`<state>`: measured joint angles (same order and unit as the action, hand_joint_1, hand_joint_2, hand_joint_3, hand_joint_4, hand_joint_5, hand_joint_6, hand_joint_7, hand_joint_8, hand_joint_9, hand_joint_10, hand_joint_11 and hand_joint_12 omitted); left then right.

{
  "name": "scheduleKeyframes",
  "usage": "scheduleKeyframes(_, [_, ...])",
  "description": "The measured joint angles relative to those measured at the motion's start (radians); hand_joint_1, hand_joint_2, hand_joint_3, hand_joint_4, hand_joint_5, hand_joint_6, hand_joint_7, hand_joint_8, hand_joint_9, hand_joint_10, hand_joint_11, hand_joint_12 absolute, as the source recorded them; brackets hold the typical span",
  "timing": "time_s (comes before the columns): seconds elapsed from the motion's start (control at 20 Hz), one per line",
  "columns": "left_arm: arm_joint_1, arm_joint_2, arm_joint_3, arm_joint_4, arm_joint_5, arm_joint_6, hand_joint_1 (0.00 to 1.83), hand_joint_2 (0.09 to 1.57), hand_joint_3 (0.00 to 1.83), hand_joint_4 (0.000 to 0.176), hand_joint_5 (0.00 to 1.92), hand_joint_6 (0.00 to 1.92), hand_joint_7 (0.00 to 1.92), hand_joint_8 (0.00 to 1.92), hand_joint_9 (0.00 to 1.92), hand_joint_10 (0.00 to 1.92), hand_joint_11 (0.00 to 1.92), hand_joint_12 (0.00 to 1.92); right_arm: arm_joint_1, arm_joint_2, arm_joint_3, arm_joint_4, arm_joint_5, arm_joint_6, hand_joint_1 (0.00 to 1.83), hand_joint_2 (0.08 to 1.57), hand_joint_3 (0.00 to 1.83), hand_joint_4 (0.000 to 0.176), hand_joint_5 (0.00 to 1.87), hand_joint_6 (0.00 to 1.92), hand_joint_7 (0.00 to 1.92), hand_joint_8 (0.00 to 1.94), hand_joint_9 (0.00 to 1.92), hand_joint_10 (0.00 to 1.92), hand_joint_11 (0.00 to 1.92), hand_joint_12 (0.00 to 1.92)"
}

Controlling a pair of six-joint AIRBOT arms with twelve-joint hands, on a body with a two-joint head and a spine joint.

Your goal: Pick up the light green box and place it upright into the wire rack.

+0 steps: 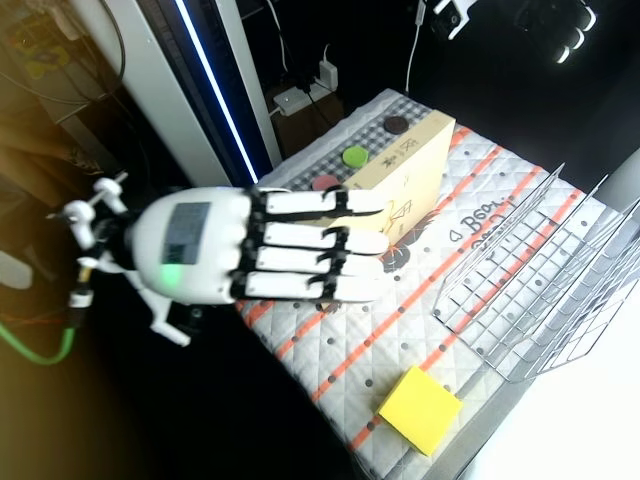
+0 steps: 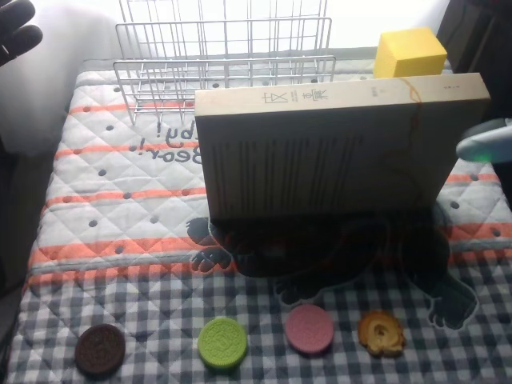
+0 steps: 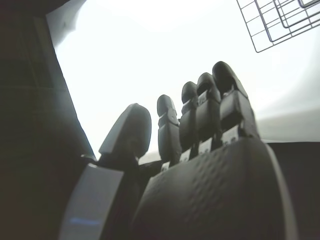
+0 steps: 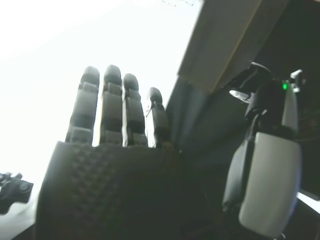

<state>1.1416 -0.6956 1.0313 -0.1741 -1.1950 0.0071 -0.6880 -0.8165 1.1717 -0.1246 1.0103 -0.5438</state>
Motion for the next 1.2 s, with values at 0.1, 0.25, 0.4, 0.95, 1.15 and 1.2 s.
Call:
scheduleKeyframes(0.1, [0.009,0.0,0.0,-0.007,-0.01,0.0,0.38,1.18,0.0,0.106,0.31,0.0,0.27,0.0,0.22,0.0,0.0,0.61,0.0,0.009,-0.015,-0.003,0.038,0.0,0.47,0.8,0.02,0.176,0.0,0.0,0.0,0.0,0.0,0.0,0.0,0.0])
scheduleKeyframes(0.25, [0.01,0.0,0.0,-0.013,-0.004,0.0,0.38,1.18,0.0,0.116,0.31,0.0,0.28,0.0,0.24,0.0,0.0,0.67,0.0,0.035,-0.026,-0.003,0.069,-0.002,0.57,0.82,0.01,0.176,0.0,0.0,0.0,0.0,0.0,0.0,0.0,0.0])
scheduleKeyframes(0.4, [0.01,0.0,0.0,-0.009,-0.006,0.0,0.38,1.18,0.0,0.12,0.31,0.0,0.29,0.0,0.24,0.0,0.0,0.7,-0.003,0.037,-0.025,-0.002,0.06,-0.004,0.61,0.73,0.0,0.176,0.0,0.0,0.0,0.0,0.0,0.0,0.0,0.0])
scheduleKeyframes(0.95, [0.01,-0.001,0.0,-0.009,-0.005,0.0,0.41,1.17,0.0,0.118,0.32,0.0,0.29,0.0,0.25,0.0,0.0,0.72,0.112,-0.072,0.043,-0.226,-0.119,0.076,0.67,0.73,0.0,0.172,0.0,0.0,0.0,0.0,0.0,0.0,0.0,0.0])
scheduleKeyframes(1.15, [0.01,-0.001,0.0,-0.002,0.0,0.0,0.41,1.17,0.0,0.116,0.33,0.0,0.3,0.0,0.26,0.0,0.0,0.73,0.182,-0.119,0.07,-0.34,-0.202,0.122,0.66,0.74,0.0,0.176,0.0,0.0,0.0,0.0,0.0,0.0,0.02,0.01])
scheduleKeyframes(1.2, [0.01,-0.001,0.0,-0.002,0.001,0.0,0.41,1.17,0.0,0.119,0.33,0.0,0.31,0.0,0.26,0.0,0.0,0.72,0.196,-0.126,0.076,-0.364,-0.209,0.131,0.66,0.75,0.01,0.176,0.0,0.0,0.0,0.0,0.0,0.0,0.04,0.02])
